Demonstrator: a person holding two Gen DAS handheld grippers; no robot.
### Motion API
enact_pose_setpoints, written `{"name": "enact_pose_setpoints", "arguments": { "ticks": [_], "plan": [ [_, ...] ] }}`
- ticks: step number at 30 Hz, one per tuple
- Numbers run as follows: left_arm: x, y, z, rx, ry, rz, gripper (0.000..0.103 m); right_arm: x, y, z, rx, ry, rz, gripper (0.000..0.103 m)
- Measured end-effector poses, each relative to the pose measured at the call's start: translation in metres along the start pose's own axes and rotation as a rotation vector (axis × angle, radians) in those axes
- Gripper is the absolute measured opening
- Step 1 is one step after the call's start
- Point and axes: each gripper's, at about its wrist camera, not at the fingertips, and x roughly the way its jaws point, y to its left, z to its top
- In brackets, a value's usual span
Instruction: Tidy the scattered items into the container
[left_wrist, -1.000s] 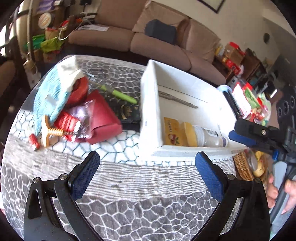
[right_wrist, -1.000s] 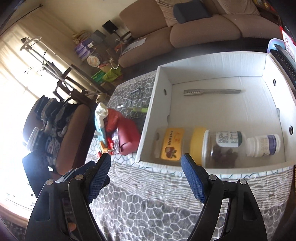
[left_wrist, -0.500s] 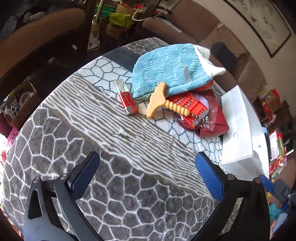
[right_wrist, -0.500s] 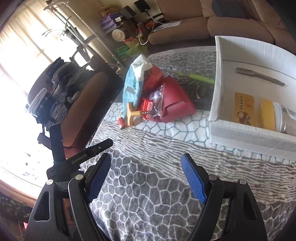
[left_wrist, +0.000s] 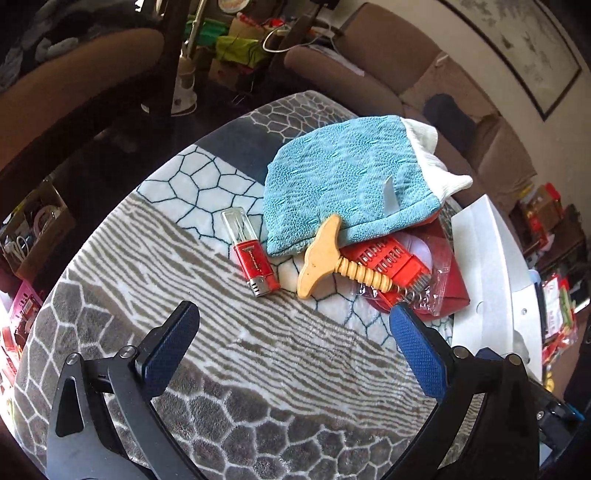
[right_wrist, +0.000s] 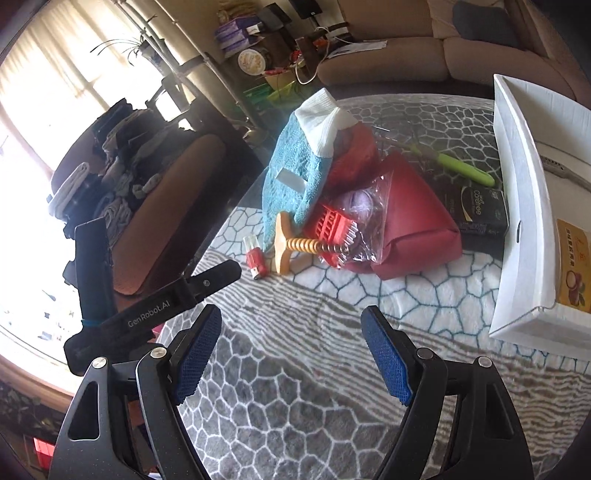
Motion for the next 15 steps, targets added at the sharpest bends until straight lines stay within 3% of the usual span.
{"name": "enact_pose_setpoints", "arguments": {
  "ticks": [3, 10, 15],
  "plan": [
    [0.005, 0.009, 0.004, -0.056, 0.031, -0.010, 0.103, 0.015, -0.005, 0.013, 0.031, 0.008, 0.001, 0.081],
    [0.003, 0.030, 0.011, -0.149, 0.044, -0.031, 0.103, 0.053, -0.039, 0.019, 0.311, 0.007, 0.145, 0.079],
    [0.011, 0.032, 0.011, -0.169, 0.083, -0.041, 0.103, 0.036, -0.028, 0.034, 0.250, -0.097, 0.129, 0.078]
  ]
}}
